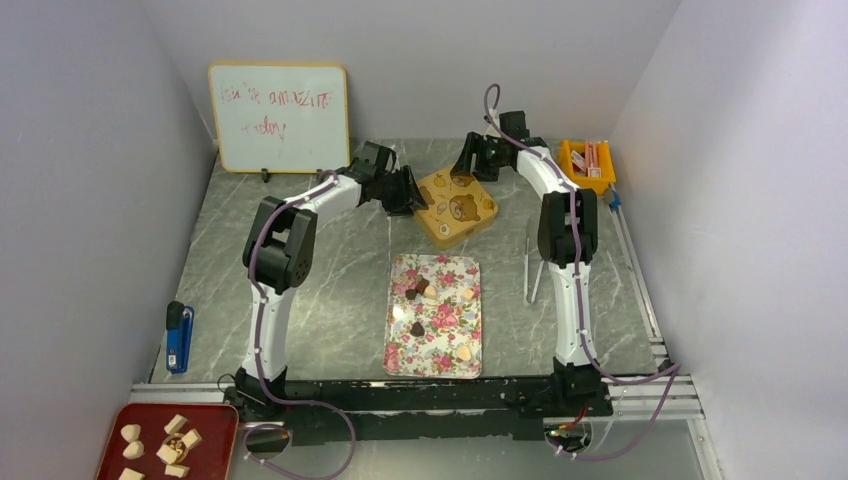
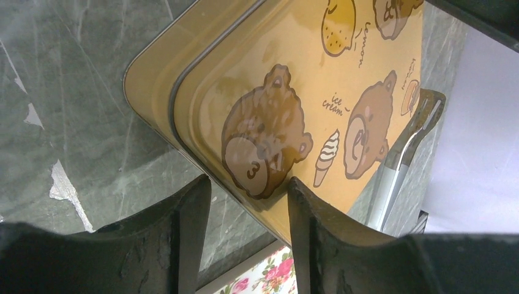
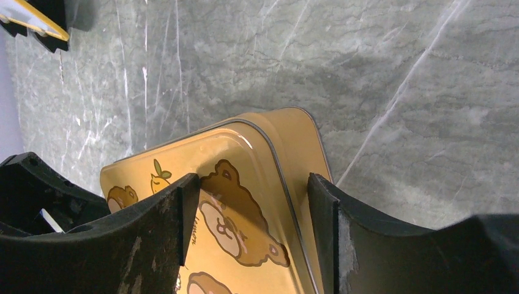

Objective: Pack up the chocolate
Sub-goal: Adjust the box lid on the packing box.

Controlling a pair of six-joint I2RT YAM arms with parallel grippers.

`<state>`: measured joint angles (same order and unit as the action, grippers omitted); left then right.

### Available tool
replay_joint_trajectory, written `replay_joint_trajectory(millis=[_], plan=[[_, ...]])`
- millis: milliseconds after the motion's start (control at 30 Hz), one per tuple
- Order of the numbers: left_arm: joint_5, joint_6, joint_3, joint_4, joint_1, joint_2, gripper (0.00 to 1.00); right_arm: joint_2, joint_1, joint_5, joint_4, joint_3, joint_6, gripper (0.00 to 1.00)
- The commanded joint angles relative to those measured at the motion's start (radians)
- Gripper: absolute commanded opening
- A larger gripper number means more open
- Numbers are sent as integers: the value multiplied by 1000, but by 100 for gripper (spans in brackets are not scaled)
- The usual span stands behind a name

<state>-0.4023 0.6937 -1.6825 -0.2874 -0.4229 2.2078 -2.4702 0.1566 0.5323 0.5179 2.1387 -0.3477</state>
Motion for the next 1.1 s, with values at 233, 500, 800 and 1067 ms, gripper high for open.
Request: replay_joint_trajectory(millis=[233, 500, 800, 1067], plan=[[105, -70, -14, -60, 24, 40, 57, -41, 28, -38, 112, 1, 25, 71], [97, -69, -30, -46, 34, 14, 57, -30, 9, -40, 111, 46, 18, 72], [110, -71, -57, -65, 42, -5, 57, -22, -3, -44, 114, 98, 7, 72], [129, -79, -105, -96, 47, 22, 57, -31, -5, -43, 111, 105, 0, 72]])
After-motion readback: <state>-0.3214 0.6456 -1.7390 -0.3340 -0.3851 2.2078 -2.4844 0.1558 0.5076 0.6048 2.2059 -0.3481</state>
